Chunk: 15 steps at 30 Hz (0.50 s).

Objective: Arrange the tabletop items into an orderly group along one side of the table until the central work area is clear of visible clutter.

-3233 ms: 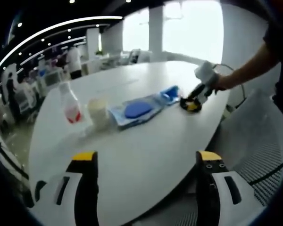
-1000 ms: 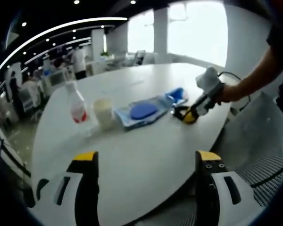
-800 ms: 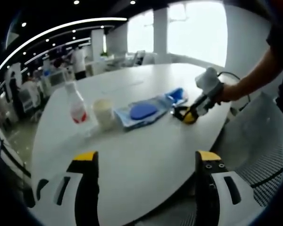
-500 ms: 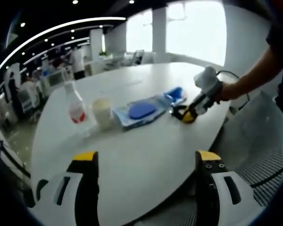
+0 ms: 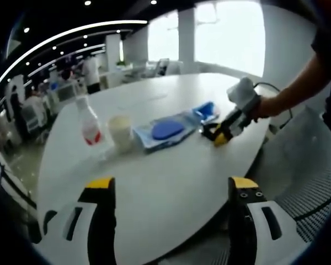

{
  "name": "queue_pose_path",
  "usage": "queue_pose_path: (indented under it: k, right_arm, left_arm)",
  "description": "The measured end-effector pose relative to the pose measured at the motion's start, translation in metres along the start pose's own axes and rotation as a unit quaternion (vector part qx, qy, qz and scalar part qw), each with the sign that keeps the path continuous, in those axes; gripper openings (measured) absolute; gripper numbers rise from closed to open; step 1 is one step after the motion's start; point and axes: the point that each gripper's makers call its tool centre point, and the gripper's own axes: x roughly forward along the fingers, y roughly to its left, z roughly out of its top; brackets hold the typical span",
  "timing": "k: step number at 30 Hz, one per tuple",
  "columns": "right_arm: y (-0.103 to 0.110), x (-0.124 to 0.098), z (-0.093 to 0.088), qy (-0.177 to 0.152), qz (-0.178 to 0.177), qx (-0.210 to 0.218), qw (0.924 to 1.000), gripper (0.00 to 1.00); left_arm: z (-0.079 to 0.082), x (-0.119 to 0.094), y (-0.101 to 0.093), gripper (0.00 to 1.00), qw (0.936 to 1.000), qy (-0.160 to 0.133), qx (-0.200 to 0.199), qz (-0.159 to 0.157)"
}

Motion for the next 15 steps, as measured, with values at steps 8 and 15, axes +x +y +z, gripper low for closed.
queue_pose_path:
  k: [8, 15]
  right_arm:
    - [-0.0011, 0.0002, 0.0020, 0.000, -0.005, 0.010, 0.9999, 0.53]
    - [-0.0046, -0.0096, 0.0094, -0.013, -0.012, -0.008, 0.9998, 0.56]
  left_arm:
    - [-0.0005, -0.0007, 0.0028, 0.80, 1.0000, 0.000, -0.005, 0.006]
    - [0.0004, -0.0006, 0.0030, 0.80, 1.0000, -0.002, -0.007, 0.006]
